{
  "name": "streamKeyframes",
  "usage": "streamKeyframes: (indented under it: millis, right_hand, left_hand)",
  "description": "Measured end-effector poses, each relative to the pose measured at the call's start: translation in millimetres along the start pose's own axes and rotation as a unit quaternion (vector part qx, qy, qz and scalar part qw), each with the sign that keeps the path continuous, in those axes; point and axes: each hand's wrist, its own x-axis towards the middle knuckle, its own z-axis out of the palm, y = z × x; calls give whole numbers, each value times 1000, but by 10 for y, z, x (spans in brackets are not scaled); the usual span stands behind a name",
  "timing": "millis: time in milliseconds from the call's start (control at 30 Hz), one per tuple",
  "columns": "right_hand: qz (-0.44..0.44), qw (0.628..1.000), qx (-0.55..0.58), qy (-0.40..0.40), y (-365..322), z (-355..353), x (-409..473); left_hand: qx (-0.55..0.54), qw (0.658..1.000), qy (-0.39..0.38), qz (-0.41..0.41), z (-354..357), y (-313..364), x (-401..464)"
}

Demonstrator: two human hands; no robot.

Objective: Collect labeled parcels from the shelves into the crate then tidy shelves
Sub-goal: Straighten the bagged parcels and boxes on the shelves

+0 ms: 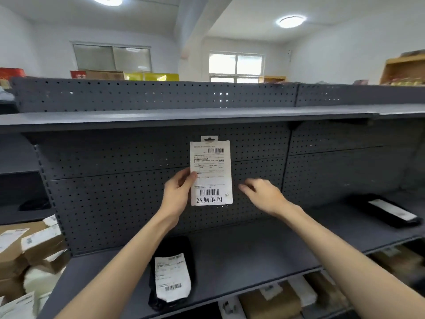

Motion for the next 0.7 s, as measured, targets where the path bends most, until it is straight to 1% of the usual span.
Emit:
streamKeyframes:
  millis: [67,167,300,500,700]
  right_hand:
    - [31,996,-82,24,308,-215,-76]
    - [86,978,-185,49,766,-576,-296]
    - [178,940,-288,41,1272,-1121,-765]
    - [307,886,-344,55,1827,-1817,-1746]
    - [405,836,-366,59,2232,-2243,-2628]
  left_hand:
    - [-17,999,-38,-1,303,-37,90]
    - [-40,994,-99,-9,798,-97,174]
    - [-55,981,-187,-21,1497,-152,176]
    - [-105,948,-298,-37,2576,-148,-53]
    - [-134,906,-399,-44,3646,-96,-453]
